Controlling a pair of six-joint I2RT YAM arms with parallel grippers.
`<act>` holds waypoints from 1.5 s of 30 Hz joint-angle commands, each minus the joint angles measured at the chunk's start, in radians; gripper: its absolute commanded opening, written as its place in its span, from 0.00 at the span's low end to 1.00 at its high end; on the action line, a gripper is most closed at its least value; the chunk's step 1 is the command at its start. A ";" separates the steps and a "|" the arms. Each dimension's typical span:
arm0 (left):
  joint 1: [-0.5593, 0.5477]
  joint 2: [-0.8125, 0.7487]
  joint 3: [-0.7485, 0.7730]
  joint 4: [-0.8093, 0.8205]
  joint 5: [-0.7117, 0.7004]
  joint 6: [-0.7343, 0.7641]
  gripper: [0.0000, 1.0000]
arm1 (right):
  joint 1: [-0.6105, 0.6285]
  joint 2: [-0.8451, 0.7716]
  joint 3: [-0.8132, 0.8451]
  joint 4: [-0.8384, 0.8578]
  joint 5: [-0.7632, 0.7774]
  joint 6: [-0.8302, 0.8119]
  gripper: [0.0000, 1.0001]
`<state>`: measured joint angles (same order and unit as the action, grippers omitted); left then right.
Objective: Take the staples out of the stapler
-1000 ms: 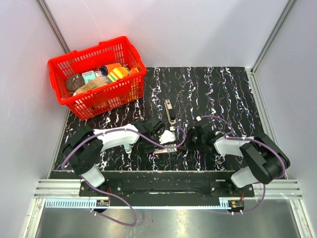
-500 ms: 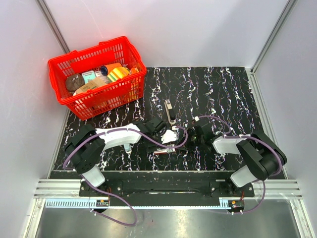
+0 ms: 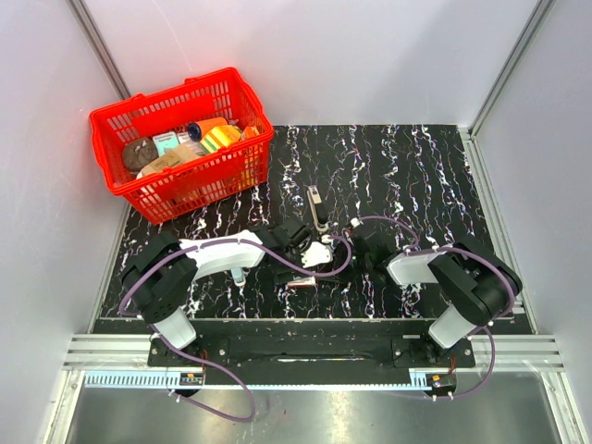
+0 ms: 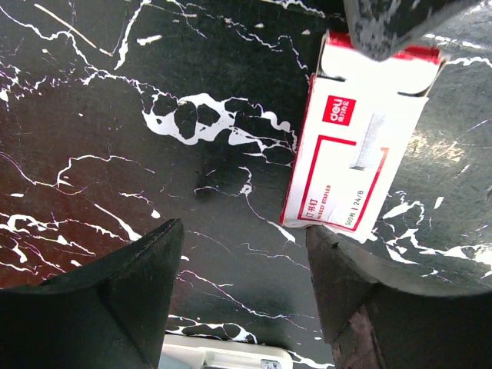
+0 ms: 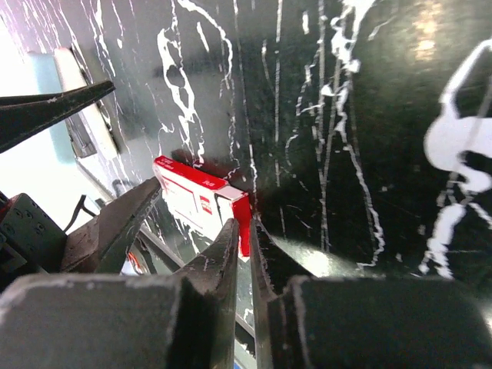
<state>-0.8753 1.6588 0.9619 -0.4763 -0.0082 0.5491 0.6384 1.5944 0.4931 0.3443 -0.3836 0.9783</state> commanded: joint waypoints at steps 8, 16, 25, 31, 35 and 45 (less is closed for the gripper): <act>-0.008 0.024 0.018 0.022 -0.004 -0.006 0.70 | 0.050 0.056 0.013 0.082 -0.003 0.066 0.18; -0.008 0.019 0.020 0.015 0.004 -0.006 0.70 | 0.049 0.039 -0.014 0.108 0.002 0.091 0.27; 0.030 -0.024 0.118 -0.085 0.004 -0.017 0.70 | 0.026 -0.022 0.007 -0.034 0.029 0.039 0.38; 0.153 -0.137 0.247 -0.229 0.024 -0.037 0.77 | -0.029 -0.190 0.070 -0.338 0.124 -0.098 0.64; 0.231 -0.241 0.319 -0.317 0.013 -0.052 0.99 | -0.046 -0.284 0.175 -0.559 0.221 -0.216 0.88; 0.429 -0.621 0.336 -0.351 -0.122 -0.182 0.99 | -0.054 -0.363 0.469 -0.849 0.330 -0.357 0.99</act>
<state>-0.5045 1.1809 1.3106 -0.8127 -0.0444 0.4435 0.5888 1.2713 0.8669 -0.3649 -0.1146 0.7071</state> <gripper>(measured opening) 0.988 0.993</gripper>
